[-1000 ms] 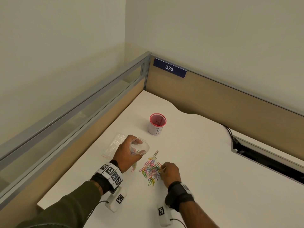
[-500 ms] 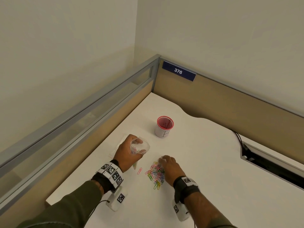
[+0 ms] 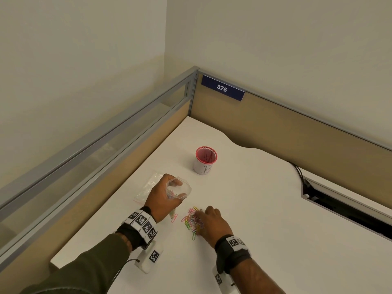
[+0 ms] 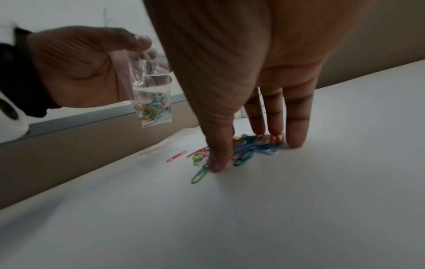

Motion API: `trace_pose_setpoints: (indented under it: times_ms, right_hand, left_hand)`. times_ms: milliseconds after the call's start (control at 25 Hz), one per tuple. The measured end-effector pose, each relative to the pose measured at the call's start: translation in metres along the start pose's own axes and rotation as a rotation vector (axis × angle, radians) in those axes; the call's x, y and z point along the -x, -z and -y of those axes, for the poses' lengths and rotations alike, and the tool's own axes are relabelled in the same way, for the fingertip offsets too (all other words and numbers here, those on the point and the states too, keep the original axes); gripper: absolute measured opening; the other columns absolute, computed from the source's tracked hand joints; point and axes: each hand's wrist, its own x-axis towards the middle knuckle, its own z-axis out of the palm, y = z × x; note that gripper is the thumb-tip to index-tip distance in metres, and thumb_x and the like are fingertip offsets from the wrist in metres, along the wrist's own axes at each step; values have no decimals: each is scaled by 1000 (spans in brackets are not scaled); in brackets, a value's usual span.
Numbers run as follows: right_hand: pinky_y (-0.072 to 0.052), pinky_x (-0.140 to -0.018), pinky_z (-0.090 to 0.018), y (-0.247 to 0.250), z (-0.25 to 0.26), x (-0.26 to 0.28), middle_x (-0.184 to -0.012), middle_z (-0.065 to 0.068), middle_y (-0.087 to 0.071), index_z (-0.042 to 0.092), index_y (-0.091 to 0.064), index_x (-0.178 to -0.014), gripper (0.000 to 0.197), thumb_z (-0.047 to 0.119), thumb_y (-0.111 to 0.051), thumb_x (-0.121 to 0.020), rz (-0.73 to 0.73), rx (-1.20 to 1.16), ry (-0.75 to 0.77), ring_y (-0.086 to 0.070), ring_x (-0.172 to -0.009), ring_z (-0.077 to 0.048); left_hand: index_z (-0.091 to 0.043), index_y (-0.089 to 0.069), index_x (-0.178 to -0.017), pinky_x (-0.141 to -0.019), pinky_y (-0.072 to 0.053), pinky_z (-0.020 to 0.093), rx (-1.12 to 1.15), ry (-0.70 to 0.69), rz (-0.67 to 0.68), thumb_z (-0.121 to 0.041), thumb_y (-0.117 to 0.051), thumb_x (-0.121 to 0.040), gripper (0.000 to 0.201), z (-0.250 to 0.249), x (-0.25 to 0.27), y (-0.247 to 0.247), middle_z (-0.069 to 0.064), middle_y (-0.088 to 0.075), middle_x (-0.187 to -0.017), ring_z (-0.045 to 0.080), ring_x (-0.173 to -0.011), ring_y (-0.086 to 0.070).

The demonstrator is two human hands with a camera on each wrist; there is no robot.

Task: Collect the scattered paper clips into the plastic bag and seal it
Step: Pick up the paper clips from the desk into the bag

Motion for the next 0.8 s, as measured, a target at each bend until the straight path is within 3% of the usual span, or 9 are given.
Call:
trace_pose_setpoints:
  times_ms: [120,360,520,680,720,800]
  right_hand:
    - [-51,-82,-38,-2,7,-8,-117,-8,-49,18,-52,-121,28,24,-50,-94,-60,40,9,-48,-108,-27]
    - [-49,-81,-31,5,-3,-16,-109,-10,-58,12,-60,-105,17,20,-50,-94,-93,-17,-85,-58,-97,-26]
    - [-51,-81,-29,22,-24,-10,-102,-9,-68,9,-68,-94,15,9,-54,-88,-144,-248,-247,-63,-92,-24]
    - [-58,-76,-38,56,-31,5,-77,-7,-71,13,-70,-75,14,2,-65,-82,-312,-583,-293,-68,-73,-22]
    - [-59,-74,-38,69,-28,9,-74,-6,-71,13,-70,-74,15,1,-66,-81,-362,-662,-281,-68,-70,-22]
    - [-58,-66,-25,96,-18,16,-73,-3,-70,11,-71,-77,13,0,-67,-81,-443,-778,-225,-68,-67,-18]
  left_hand:
    - [-20,-54,-110,-89,-52,23,2,7,2,-17,-81,-78,42,-1,-2,1,-4,-63,-116,12,-115,-59]
    - [-20,-54,-110,-89,-52,22,16,12,-2,-16,-81,-77,42,-2,-3,2,-5,-63,-115,11,-115,-59]
    - [-22,-54,-109,-90,-53,25,10,3,14,-17,-81,-78,41,0,-1,-2,-7,-62,-113,11,-115,-59]
    - [-21,-54,-110,-93,-54,32,4,11,37,-17,-80,-79,40,-2,-4,-7,-7,-62,-113,12,-115,-59]
    - [-21,-54,-110,-93,-55,33,3,11,42,-17,-80,-79,40,-3,-4,-9,-7,-62,-113,12,-116,-59]
    - [-21,-54,-110,-93,-55,34,-6,6,49,-17,-80,-79,40,-5,-5,-12,-8,-62,-113,12,-115,-59]
